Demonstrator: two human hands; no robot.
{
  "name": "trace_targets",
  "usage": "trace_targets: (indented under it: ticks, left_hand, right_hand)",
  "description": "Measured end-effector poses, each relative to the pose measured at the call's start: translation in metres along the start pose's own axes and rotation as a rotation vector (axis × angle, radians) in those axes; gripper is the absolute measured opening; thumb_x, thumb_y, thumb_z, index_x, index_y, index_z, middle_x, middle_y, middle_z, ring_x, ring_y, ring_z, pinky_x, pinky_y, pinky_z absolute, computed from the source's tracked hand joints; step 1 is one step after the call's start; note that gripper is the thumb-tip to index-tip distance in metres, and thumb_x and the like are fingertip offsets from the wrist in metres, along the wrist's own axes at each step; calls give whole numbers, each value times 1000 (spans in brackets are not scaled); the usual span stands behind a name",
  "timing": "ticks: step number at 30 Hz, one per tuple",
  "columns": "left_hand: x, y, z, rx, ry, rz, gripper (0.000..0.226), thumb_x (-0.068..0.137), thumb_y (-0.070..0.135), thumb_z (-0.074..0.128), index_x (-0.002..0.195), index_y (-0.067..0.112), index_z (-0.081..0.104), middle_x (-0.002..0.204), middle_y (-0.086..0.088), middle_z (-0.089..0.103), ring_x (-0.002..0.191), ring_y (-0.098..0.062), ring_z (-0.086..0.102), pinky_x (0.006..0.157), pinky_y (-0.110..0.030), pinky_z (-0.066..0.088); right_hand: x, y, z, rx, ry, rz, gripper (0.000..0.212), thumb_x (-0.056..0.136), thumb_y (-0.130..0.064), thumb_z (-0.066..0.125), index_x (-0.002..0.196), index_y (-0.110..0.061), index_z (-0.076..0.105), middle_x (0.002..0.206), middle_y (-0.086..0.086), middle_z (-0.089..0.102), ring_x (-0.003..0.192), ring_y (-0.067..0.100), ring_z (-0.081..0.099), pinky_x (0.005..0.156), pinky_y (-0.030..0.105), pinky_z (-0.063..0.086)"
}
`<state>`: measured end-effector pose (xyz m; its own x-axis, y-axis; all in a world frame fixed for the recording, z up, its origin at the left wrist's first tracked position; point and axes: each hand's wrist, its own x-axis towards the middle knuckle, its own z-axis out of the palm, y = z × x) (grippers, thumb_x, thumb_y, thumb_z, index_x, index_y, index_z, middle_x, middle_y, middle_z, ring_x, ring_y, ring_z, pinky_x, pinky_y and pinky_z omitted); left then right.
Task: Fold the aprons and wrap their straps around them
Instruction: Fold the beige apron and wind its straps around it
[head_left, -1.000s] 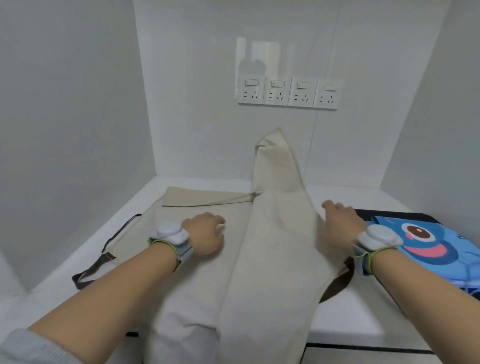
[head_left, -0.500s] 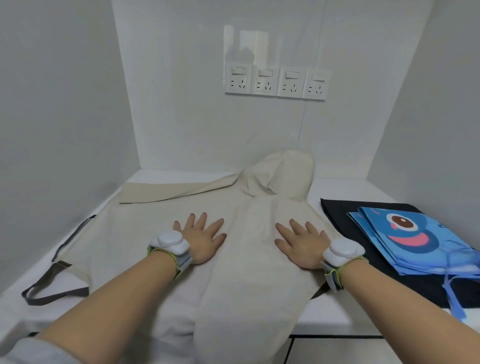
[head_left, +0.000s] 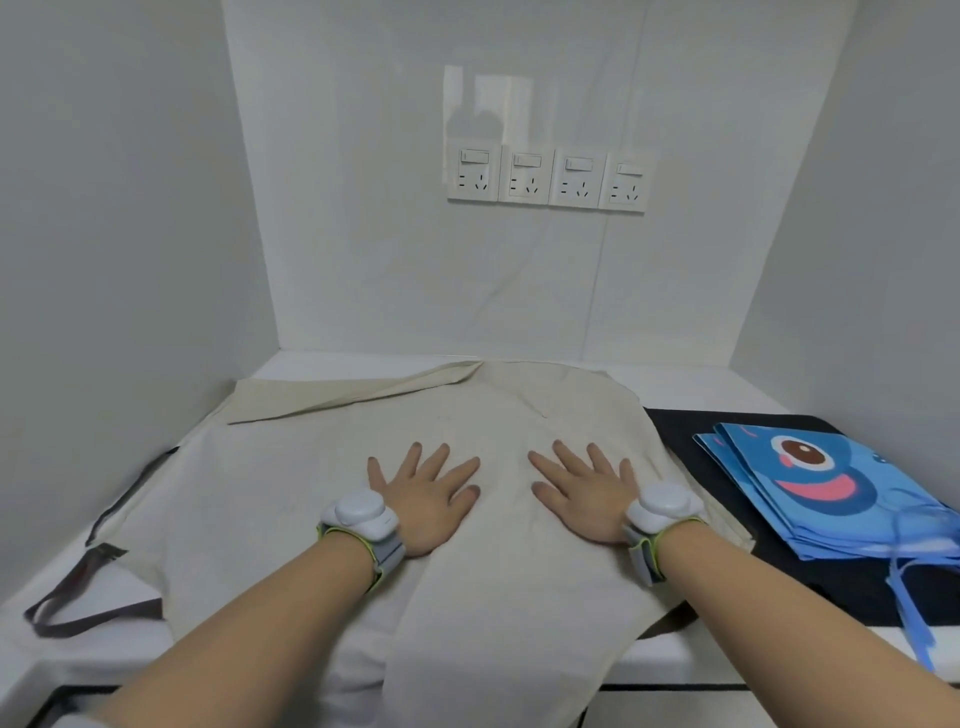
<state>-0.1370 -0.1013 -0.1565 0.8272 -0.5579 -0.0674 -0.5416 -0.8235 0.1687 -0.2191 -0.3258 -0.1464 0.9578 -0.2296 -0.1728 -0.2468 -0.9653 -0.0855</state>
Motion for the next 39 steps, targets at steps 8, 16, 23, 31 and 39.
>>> trace_targets:
  ticks: [8,16,23,31,39]
  left_hand:
    - [-13,2,1,72,-58,91,57,91,72,10,145,59,-2,162,16,-9,149,-18,-14,112,-64,-11]
    - [5,-35,-42,85,131,106,49,97,54,32,142,34,37,150,3,34,139,-23,27,110,-44,28]
    - [17,-95,-20,31,74,-88,59,97,61,16,152,42,12,163,11,4,150,-15,-4,119,-54,-1]
    - [21,-101,-15,56,64,-79,61,97,61,14,153,39,5,163,10,-6,149,-15,-13,116,-57,-9]
    - [22,-102,-14,-2,72,-20,61,96,59,15,152,37,5,163,10,-8,148,-16,-17,114,-58,-13]
  right_hand:
    - [-15,23,-23,-21,-154,-45,62,90,-73,23,148,-55,9,162,-17,1,151,28,1,118,55,7]
    - [20,-28,-63,-84,71,-307,52,96,-56,35,142,-32,39,150,-4,39,135,25,38,110,46,33]
    - [93,-109,-65,-17,182,-486,46,96,-37,46,140,-23,44,145,1,43,128,28,42,105,42,38]
    - [185,-189,-46,-103,354,-648,26,91,-35,53,113,-24,62,123,-2,56,120,24,41,98,40,39]
    - [263,-210,-74,-165,615,-309,13,95,-27,45,96,-15,51,88,4,61,81,27,46,71,36,27]
